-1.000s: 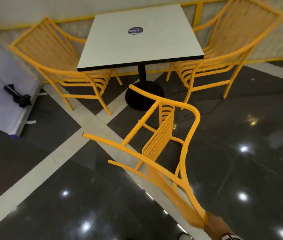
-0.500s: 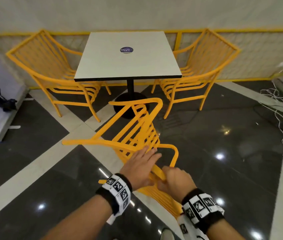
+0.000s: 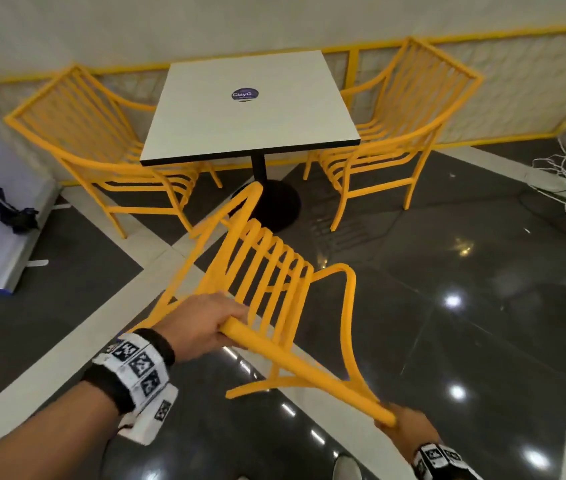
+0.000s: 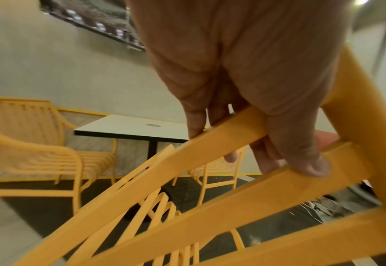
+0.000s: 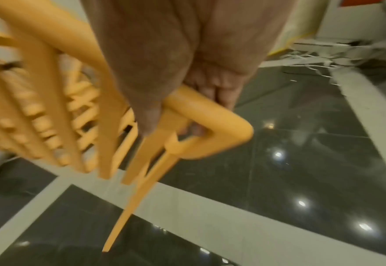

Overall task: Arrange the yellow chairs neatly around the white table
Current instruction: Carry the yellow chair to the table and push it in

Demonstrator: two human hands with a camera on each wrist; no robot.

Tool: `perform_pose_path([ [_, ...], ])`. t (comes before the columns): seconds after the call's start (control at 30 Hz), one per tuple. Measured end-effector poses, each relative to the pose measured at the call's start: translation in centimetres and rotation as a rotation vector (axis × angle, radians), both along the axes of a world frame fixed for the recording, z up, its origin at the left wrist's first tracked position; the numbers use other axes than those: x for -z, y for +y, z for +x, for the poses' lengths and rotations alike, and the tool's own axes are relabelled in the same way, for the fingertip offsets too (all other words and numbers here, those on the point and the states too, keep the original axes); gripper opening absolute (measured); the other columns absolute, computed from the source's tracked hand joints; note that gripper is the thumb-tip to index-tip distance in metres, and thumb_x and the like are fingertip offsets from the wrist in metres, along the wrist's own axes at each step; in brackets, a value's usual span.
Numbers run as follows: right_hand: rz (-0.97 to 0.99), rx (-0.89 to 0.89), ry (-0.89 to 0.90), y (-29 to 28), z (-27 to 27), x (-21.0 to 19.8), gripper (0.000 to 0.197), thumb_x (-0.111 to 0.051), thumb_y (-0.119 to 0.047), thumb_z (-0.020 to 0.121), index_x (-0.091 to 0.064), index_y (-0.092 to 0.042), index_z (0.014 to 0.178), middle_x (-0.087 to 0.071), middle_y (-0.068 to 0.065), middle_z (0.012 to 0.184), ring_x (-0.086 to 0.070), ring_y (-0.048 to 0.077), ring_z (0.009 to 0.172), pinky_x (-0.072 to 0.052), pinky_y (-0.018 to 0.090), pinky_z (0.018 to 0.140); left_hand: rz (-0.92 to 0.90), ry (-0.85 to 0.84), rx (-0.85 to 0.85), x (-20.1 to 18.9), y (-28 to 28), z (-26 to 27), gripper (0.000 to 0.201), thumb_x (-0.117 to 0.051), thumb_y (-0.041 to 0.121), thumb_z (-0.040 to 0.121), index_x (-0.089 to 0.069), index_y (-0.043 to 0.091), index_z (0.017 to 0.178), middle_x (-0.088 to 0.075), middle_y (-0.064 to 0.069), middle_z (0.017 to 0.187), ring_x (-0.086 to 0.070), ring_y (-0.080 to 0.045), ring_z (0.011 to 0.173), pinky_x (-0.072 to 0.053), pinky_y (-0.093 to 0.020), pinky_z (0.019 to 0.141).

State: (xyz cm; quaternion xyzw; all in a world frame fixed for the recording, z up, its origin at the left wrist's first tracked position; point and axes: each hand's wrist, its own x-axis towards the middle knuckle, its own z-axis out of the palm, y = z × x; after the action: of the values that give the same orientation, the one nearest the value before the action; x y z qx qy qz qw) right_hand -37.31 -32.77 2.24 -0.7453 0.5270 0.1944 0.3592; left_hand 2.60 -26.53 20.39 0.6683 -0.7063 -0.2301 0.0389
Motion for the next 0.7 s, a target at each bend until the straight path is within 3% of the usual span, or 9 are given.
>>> perform_pose_path([
  [0.07,-0.06,-0.092,0.08,-1.4,-0.3,-0.6,0.031,-0.049,-0.056,0.085,-0.046,-0.063,0.115,-0.068,0.0,0.116,-0.063,0.022,0.105,-0.049,0.033,0.085,-0.001,0.087,-0.056,0.6,1.9,2.1,0.011,-0.071,0.041,0.081,-0.065,0.036,0.089,-0.069,0.018,0.093,-0.061,-0.003,0.103,-0.043,-0.033,0.106],
  [0.13,-0.113,-0.201,0.136,-3.1,0.9,-3.3,0.035,-0.045,-0.058,0.087,-0.046,-0.056,0.121,-0.069,0.0,0.114,-0.063,0.024,0.104,-0.05,0.035,0.084,0.004,0.239,-0.118,0.7,3.7,3.8,0.016,-0.076,0.033,0.08,-0.066,0.039,0.092,-0.071,0.02,0.105,-0.055,-0.001,0.123,-0.034,-0.03,0.114],
  [0.2,-0.242,-0.278,0.152,-5.4,2.9,-6.9,0.032,-0.045,-0.053,0.088,-0.052,-0.048,0.118,-0.07,0.001,0.111,-0.063,0.025,0.102,-0.05,0.034,0.083,-0.016,0.403,-0.212,0.9,5.6,5.9,0.016,-0.075,0.038,0.078,-0.066,0.037,0.092,-0.072,0.018,0.113,-0.047,0.001,0.134,-0.032,-0.024,0.115],
  [0.3,-0.421,-0.488,0.187,-7.3,6.2,-10.7,0.026,-0.045,-0.044,0.089,-0.054,-0.038,0.113,-0.07,0.004,0.106,-0.065,0.028,0.098,-0.05,0.035,0.079,-0.076,0.647,-0.429,1.9,9.2,9.4,0.035,-0.079,0.046,0.069,-0.07,0.017,0.086,-0.074,0.005,0.118,-0.05,-0.003,0.133,-0.04,-0.017,0.109],
  [0.43,-0.483,-0.598,0.262,-6.8,9.4,-12.5,0.023,-0.042,-0.031,0.094,-0.056,-0.034,0.113,-0.069,0.004,0.104,-0.065,0.029,0.097,-0.048,0.036,0.076,-0.083,0.768,-0.706,6.9,12.9,11.1,0.03,-0.087,0.009,0.059,-0.071,-0.004,0.081,-0.075,-0.012,0.112,-0.066,-0.013,0.115,-0.052,-0.012,0.089],
  [0.47,-0.493,-0.603,0.285,-6.5,9.7,-12.7,0.023,-0.042,-0.028,0.095,-0.057,-0.032,0.112,-0.07,0.003,0.103,-0.066,0.028,0.097,-0.049,0.035,0.076,-0.081,0.764,-0.735,8.6,13.6,11.3,0.032,-0.089,0.011,0.056,-0.072,-0.001,0.082,-0.075,-0.01,0.112,-0.065,-0.014,0.116,-0.052,-0.015,0.092],
  [0.53,-0.514,-0.616,0.321,-5.8,10.2,-12.6,0.023,-0.041,-0.027,0.095,-0.057,-0.028,0.111,-0.07,0.001,0.104,-0.066,0.027,0.098,-0.048,0.034,0.077,-0.069,0.786,-0.782,12.0,14.9,11.9,0.045,-0.096,0.032,0.05,-0.075,0.01,0.084,-0.075,-0.005,0.114,-0.064,-0.017,0.12,-0.051,-0.034,0.101],
  [0.6,-0.497,-0.615,0.324,-4.9,10.5,-12.4,0.023,-0.041,-0.031,0.095,-0.057,-0.025,0.111,-0.07,0.002,0.104,-0.066,0.027,0.098,-0.048,0.033,0.077,-0.078,0.773,-0.786,14.5,16.0,12.4,0.054,-0.093,0.043,0.046,-0.075,0.015,0.088,-0.074,0.001,0.117,-0.065,-0.02,0.118,-0.048,-0.047,0.102],
  [0.7,-0.469,-0.608,0.32,-3.6,10.7,-10.7,0.024,-0.043,-0.029,0.093,-0.056,-0.023,0.113,-0.07,0.004,0.104,-0.066,0.03,0.096,-0.05,0.035,0.078,-0.063,0.661,-0.793,15.7,16.7,11.7,0.031,-0.086,0.026,0.057,-0.075,0.021,0.085,-0.071,0.011,0.12,-0.066,-0.016,0.116,-0.048,-0.05,0.103],
])
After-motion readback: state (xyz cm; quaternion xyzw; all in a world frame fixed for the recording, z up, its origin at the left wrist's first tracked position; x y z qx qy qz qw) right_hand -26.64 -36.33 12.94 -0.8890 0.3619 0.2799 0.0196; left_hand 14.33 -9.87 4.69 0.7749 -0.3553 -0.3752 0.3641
